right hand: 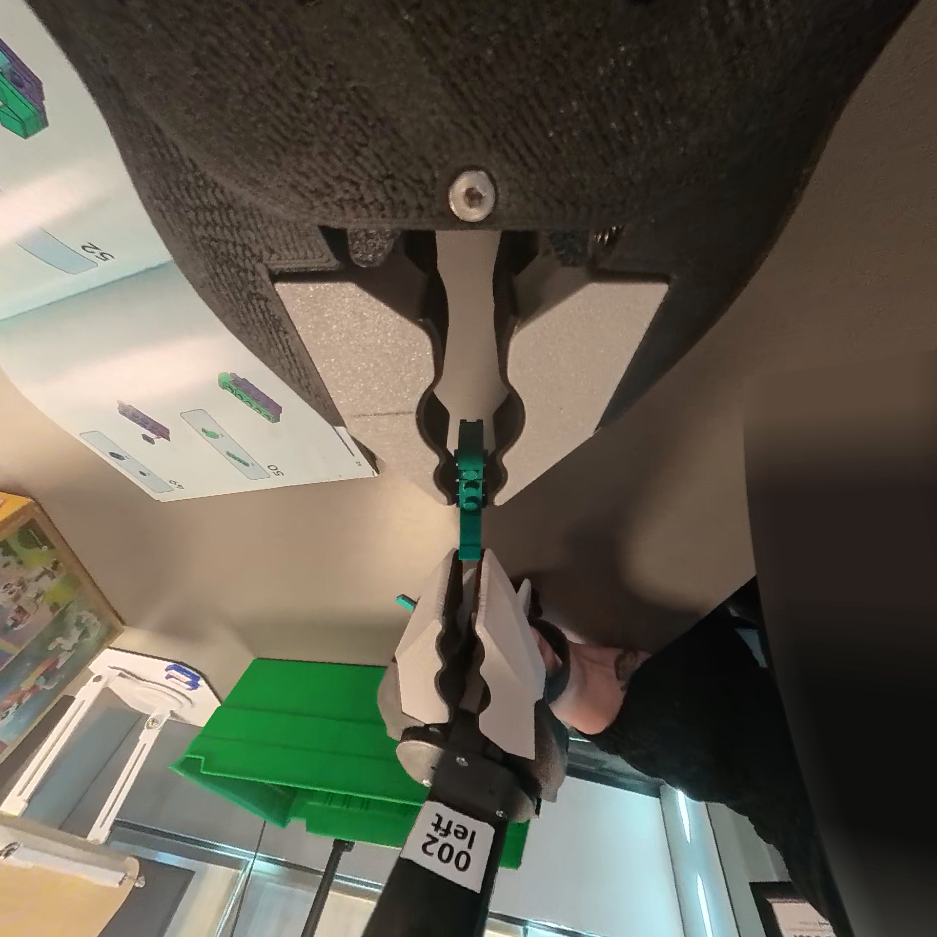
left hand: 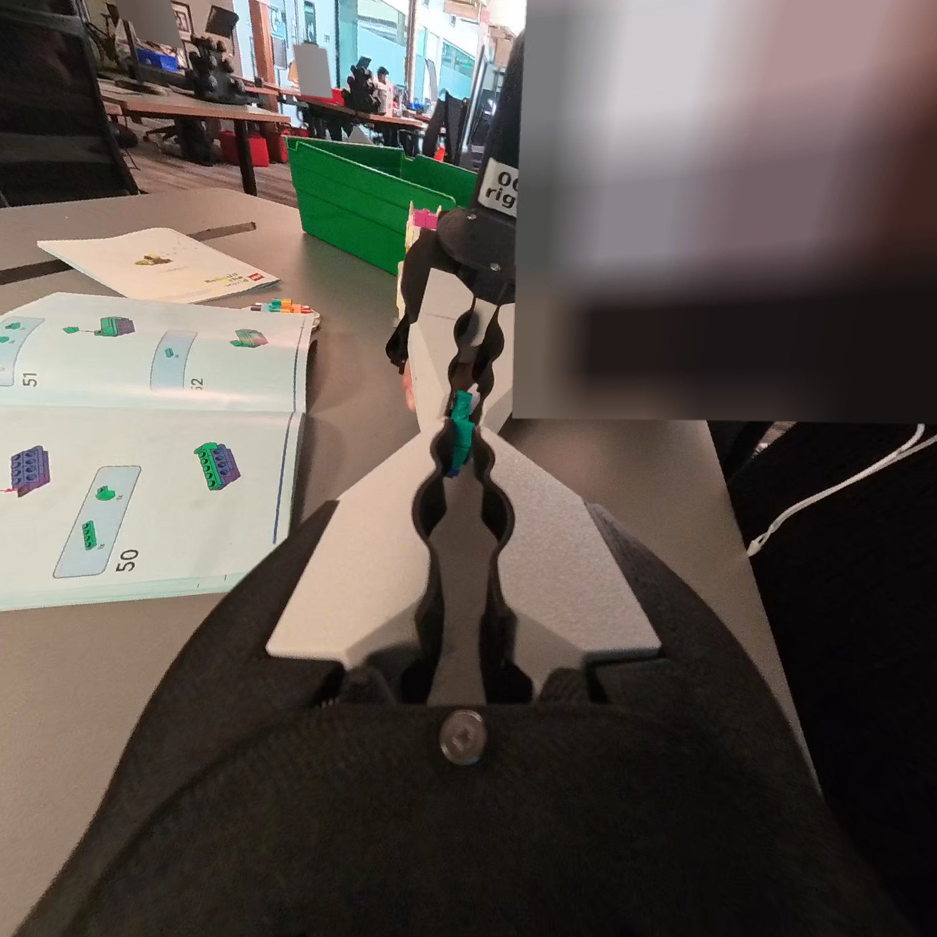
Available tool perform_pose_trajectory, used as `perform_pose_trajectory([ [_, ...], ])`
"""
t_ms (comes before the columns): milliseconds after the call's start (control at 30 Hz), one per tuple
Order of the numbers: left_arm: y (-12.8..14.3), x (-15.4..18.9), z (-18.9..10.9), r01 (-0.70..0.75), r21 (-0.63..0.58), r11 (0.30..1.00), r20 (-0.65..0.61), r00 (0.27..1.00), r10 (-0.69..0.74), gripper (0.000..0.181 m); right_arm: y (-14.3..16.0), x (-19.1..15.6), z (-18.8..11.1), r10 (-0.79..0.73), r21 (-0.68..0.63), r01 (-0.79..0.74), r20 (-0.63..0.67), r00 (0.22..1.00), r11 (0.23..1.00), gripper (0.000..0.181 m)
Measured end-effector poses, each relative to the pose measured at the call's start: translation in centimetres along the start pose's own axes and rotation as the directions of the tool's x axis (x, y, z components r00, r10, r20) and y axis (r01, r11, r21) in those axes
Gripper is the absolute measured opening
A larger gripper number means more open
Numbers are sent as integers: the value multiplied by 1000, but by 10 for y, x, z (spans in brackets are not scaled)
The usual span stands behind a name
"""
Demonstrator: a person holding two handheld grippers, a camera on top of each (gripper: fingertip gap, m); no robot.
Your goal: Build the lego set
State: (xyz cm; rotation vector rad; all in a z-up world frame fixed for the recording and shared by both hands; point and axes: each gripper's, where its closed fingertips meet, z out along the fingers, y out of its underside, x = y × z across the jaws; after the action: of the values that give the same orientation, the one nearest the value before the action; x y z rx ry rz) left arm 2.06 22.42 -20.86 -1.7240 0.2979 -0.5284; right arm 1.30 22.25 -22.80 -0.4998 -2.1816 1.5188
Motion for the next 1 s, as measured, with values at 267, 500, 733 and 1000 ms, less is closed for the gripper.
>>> perform_pose_trajectory([
  [267, -2, 3, -1, -56, 20, 998, 26, 998, 55, 6, -1, -3, 1, 12, 4, -12, 26, 1000, 1000, 9],
  [500, -9, -3, -5, -148, 62, 987, 126, 982, 139, 55, -9, 1, -4, 199, 70, -204, 83, 977, 976, 9],
  [733, 0, 0, 1, -617, -172, 768, 337, 696, 634, 56, -19, -2, -4, 465, 116, -501, 243, 851, 857, 9],
  [1000, -2, 0, 0, -721, -272, 638, 382, 528, 759, 41, -17, -7, -2, 512, 78, -550, 278, 813, 831, 9],
])
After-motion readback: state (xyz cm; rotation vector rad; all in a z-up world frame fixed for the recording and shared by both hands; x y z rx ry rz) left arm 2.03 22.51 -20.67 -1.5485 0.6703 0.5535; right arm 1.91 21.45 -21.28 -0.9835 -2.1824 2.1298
